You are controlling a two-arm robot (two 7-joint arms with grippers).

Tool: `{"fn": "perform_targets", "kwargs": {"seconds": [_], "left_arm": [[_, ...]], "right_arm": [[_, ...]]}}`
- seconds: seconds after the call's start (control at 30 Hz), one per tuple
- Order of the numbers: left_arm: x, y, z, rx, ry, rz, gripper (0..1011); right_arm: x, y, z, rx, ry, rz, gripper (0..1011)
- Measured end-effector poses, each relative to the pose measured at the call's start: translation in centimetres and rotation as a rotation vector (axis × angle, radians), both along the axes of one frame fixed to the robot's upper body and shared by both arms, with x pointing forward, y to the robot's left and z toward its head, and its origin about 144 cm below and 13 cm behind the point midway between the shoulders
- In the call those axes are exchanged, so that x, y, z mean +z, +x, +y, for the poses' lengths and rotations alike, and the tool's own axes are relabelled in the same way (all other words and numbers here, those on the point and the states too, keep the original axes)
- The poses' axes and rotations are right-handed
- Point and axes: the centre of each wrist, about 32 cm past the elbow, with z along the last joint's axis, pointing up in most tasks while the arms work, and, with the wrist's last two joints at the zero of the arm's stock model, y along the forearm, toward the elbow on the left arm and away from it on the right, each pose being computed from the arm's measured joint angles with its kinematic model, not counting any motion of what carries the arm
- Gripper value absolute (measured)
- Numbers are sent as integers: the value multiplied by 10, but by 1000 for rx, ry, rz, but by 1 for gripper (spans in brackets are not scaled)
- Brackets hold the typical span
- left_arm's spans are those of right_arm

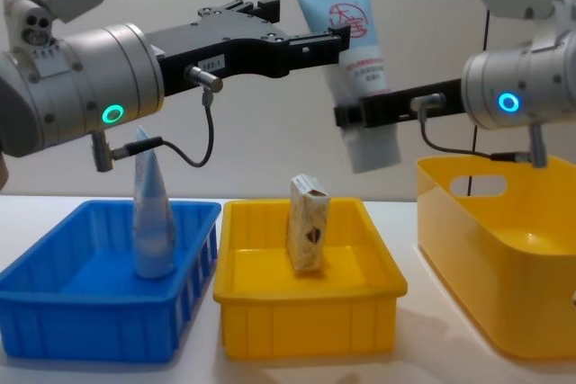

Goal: Bimanual collaborative sorting of washing and personal care products

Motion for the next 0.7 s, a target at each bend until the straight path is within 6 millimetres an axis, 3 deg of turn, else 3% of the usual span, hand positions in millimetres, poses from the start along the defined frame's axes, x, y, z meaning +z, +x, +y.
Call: {"fn": "perform_targets", "kwargs": {"seconds": [0.7], "left_arm": [[0, 0, 0, 0, 0, 0, 1001]], "right_arm": [[-3, 6, -18, -308, 31, 85, 197]]}}
